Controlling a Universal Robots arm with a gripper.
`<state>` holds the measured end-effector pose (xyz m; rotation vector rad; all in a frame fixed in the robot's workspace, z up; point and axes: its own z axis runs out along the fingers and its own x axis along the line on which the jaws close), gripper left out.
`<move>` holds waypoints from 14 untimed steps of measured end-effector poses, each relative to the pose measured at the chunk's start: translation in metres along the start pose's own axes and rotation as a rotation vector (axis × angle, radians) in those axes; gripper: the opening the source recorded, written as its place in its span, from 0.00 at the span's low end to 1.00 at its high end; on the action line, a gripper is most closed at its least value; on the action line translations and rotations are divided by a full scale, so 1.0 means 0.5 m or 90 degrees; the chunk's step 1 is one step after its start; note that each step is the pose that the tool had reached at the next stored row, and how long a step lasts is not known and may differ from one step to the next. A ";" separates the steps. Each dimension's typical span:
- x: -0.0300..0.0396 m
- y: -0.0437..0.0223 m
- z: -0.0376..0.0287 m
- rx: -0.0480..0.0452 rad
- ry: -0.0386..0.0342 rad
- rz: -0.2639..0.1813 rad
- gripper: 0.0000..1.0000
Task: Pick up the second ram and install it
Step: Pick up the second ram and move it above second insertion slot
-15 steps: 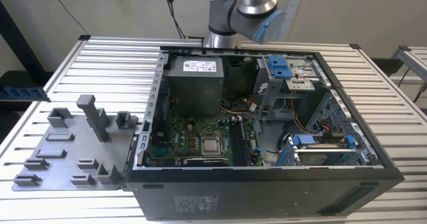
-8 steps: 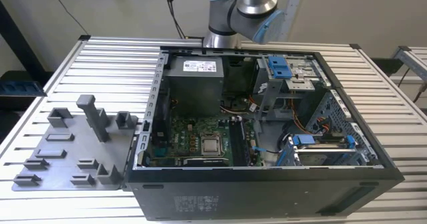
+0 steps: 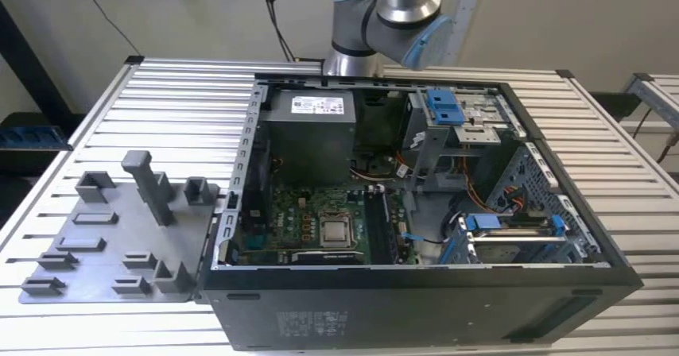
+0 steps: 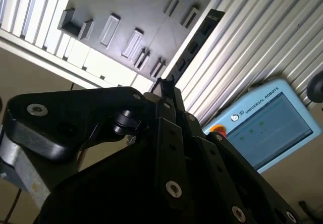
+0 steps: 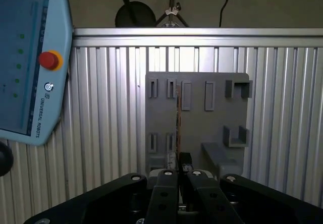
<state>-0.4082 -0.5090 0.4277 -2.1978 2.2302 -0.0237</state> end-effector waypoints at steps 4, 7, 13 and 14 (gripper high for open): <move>0.000 0.000 0.000 0.0000 0.0000 0.000 0.14; 0.000 -0.001 -0.001 -0.0001 0.0001 0.000 0.14; 0.000 -0.019 0.000 -0.0002 0.0001 0.000 0.14; 0.000 -0.022 0.000 -0.0002 0.0001 0.000 0.14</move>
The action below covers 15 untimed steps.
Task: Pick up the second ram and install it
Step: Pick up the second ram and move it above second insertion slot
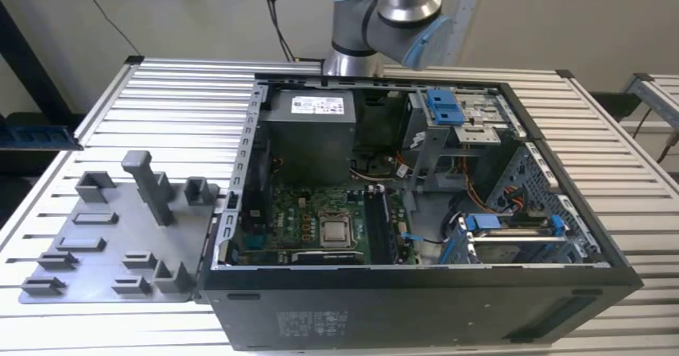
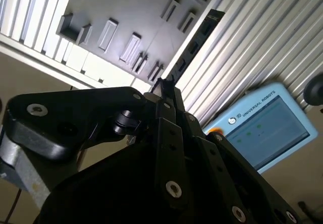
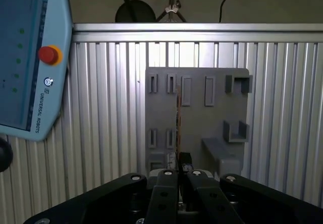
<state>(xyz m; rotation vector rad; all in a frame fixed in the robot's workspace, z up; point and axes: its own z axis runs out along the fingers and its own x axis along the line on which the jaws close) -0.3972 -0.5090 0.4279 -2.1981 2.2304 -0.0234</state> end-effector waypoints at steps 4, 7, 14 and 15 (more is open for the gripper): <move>0.000 -0.015 0.000 -0.0001 0.0000 0.000 0.14; 0.000 -0.027 0.000 -0.0003 0.0000 0.000 0.14; -0.001 -0.055 0.001 -0.0007 0.0000 0.000 0.14; -0.001 -0.059 0.001 -0.0007 0.0000 0.000 0.14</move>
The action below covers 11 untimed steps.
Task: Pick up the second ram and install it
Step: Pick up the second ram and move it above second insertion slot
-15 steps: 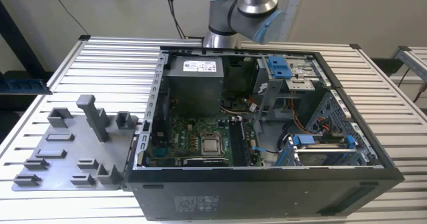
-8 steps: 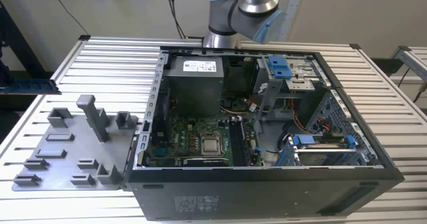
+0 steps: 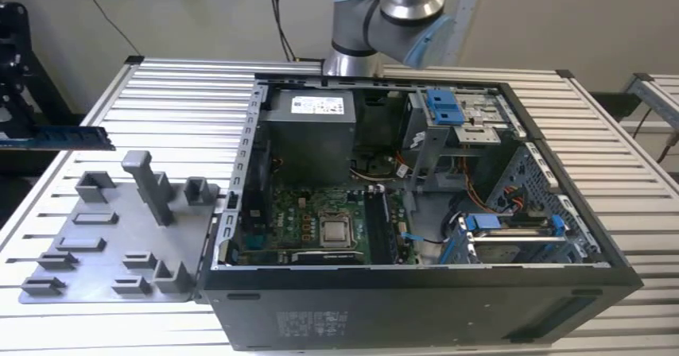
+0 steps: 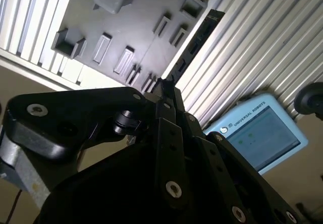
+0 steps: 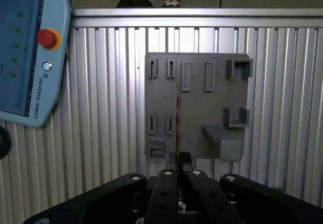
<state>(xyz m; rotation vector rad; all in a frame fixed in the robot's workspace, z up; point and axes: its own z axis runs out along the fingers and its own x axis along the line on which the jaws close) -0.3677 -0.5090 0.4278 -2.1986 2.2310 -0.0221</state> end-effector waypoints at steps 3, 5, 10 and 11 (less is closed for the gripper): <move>0.000 -0.014 0.000 -0.0004 0.0000 0.000 0.14; 0.000 -0.024 0.000 -0.0007 0.0000 0.000 0.14; -0.001 -0.048 0.001 -0.0012 0.0000 0.000 0.14; -0.001 -0.053 0.001 -0.0014 0.0001 0.000 0.14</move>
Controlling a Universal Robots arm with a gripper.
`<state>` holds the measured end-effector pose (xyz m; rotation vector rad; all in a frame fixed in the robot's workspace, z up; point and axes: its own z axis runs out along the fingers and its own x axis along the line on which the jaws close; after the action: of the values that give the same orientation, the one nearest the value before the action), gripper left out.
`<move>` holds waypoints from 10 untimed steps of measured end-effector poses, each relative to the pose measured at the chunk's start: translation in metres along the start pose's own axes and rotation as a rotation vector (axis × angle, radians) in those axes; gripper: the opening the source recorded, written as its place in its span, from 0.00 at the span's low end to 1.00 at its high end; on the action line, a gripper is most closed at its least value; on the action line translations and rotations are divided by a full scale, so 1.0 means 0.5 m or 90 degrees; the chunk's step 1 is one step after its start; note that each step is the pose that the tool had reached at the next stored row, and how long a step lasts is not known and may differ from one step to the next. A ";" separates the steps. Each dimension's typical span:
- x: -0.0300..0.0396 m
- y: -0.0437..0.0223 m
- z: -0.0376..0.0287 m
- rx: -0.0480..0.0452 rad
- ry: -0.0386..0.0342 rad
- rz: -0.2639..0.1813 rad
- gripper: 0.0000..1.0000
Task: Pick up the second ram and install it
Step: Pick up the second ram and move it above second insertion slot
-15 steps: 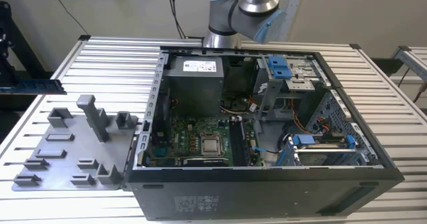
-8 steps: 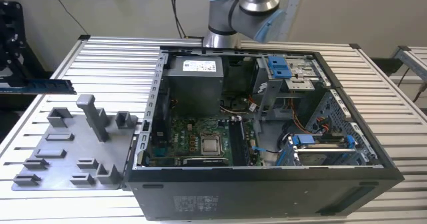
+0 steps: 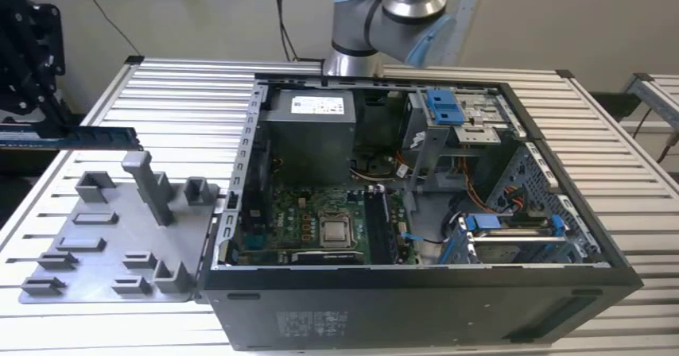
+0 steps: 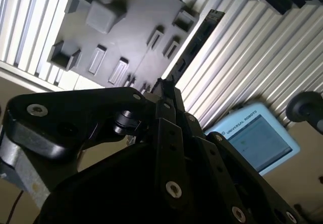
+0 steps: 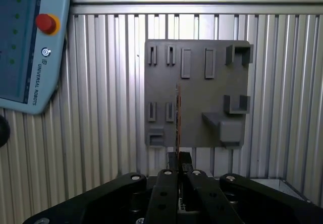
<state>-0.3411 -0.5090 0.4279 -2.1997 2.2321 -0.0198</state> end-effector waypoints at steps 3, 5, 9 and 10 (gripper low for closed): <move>0.000 -0.014 0.000 -0.0003 0.0000 0.000 0.14; 0.000 -0.024 0.000 -0.0005 0.0000 0.000 0.14; -0.001 -0.043 0.001 -0.0009 0.0000 0.000 0.14; -0.001 -0.048 0.001 -0.0010 0.0000 0.000 0.14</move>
<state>-0.3171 -0.5090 0.4278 -2.2004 2.2329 -0.0180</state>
